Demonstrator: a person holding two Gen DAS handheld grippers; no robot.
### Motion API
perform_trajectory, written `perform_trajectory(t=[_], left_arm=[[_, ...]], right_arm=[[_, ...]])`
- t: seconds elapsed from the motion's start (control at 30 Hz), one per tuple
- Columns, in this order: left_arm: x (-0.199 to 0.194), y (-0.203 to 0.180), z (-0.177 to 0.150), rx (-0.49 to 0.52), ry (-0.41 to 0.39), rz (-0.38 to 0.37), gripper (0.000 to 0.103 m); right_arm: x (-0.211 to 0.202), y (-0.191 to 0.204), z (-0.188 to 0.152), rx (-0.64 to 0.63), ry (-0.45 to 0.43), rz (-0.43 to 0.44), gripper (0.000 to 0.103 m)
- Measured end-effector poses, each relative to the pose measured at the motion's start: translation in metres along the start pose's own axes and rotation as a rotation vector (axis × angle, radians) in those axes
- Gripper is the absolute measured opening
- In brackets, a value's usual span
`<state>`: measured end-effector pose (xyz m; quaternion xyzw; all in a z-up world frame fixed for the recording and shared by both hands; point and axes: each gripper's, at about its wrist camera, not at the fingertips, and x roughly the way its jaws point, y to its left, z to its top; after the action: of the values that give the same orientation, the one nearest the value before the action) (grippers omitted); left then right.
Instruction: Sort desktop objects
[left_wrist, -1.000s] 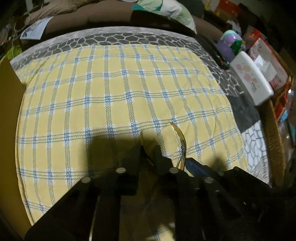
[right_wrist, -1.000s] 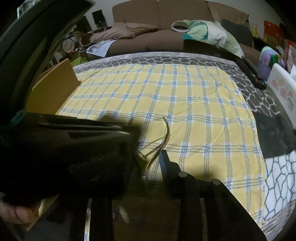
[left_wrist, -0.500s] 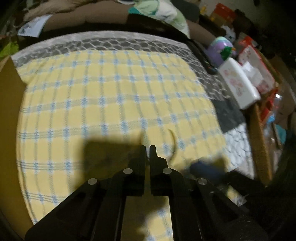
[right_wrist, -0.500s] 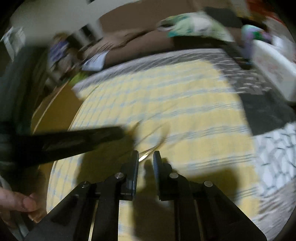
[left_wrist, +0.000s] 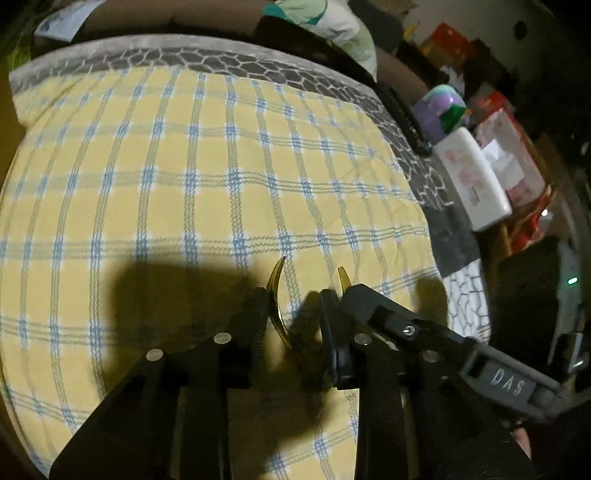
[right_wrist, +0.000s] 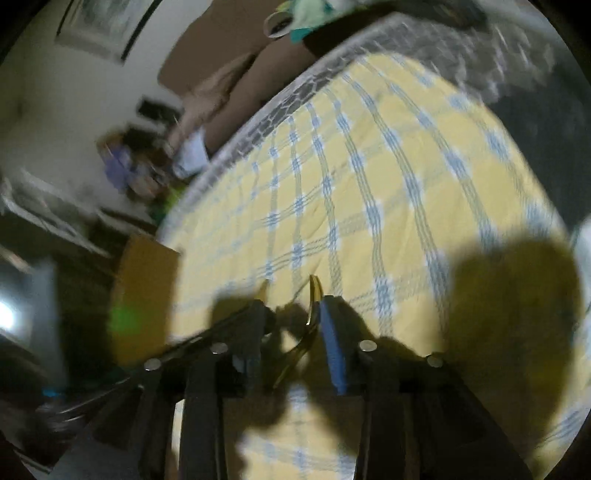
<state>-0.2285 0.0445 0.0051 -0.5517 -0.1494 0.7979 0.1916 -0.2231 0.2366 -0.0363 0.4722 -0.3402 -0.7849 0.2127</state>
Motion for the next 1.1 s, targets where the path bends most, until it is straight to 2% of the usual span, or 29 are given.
perform_trajectory(t=[0.1, 0.17, 0.2, 0.23, 0.27, 0.33, 0.37, 0.47, 0.57, 0.6, 0.63, 0.7, 0.8, 0.93, 0.97, 1.03, 1.1], left_arm=[[-0.007, 0.010, -0.009, -0.057, 0.005, -0.046, 0.027], [-0.012, 0.017, -0.017, -0.080, 0.002, -0.077, 0.027], [-0.012, 0.021, -0.022, -0.104, 0.016, -0.134, 0.027], [-0.012, 0.022, -0.029, -0.130, 0.032, -0.166, 0.021], [-0.012, 0.022, -0.032, -0.134, 0.033, -0.163, 0.019], [-0.013, 0.021, -0.040, -0.120, 0.018, -0.157, 0.014], [-0.014, 0.023, -0.042, -0.118, 0.019, -0.155, 0.012], [-0.016, 0.022, -0.046, -0.093, 0.018, -0.155, 0.013], [-0.021, 0.009, -0.055, -0.011, -0.005, -0.103, 0.017], [-0.023, 0.004, -0.058, 0.018, -0.019, -0.091, 0.023], [-0.024, -0.001, -0.060, 0.041, -0.029, -0.086, 0.032], [-0.027, -0.010, -0.066, 0.085, -0.052, -0.076, 0.042], [-0.027, -0.021, -0.072, 0.154, -0.086, -0.030, 0.045], [-0.024, -0.024, -0.072, 0.160, -0.075, -0.035, 0.047], [-0.025, -0.025, -0.075, 0.168, -0.074, -0.037, 0.050], [-0.025, -0.030, -0.081, 0.194, -0.079, -0.036, 0.062], [-0.022, -0.045, -0.087, 0.247, -0.080, 0.005, 0.073]], right_arm=[[-0.004, -0.010, -0.006, 0.070, 0.005, 0.089, 0.033], [-0.007, -0.015, -0.011, 0.138, -0.003, 0.200, 0.033], [-0.008, -0.015, -0.013, 0.171, -0.004, 0.270, 0.033], [-0.005, -0.014, -0.017, 0.197, 0.019, 0.342, 0.033], [0.000, -0.007, -0.020, 0.193, 0.041, 0.364, 0.032], [0.002, 0.015, -0.026, 0.111, 0.047, 0.277, 0.033], [0.006, 0.019, -0.028, 0.111, 0.065, 0.262, 0.033], [0.007, 0.020, -0.029, 0.128, 0.080, 0.235, 0.029], [0.003, 0.012, -0.031, 0.153, 0.086, 0.210, 0.028], [0.002, 0.008, -0.032, 0.161, 0.089, 0.198, 0.031], [0.003, 0.006, -0.032, 0.166, 0.091, 0.183, 0.031], [0.004, -0.001, -0.036, 0.185, 0.099, 0.189, 0.030], [-0.001, -0.006, -0.036, 0.198, 0.075, 0.213, 0.031], [-0.009, -0.012, -0.039, 0.213, 0.077, 0.241, 0.031], [-0.009, -0.012, -0.039, 0.214, 0.078, 0.244, 0.031], [-0.008, -0.014, -0.038, 0.221, 0.081, 0.254, 0.030], [-0.009, -0.016, -0.039, 0.230, 0.084, 0.261, 0.027]])
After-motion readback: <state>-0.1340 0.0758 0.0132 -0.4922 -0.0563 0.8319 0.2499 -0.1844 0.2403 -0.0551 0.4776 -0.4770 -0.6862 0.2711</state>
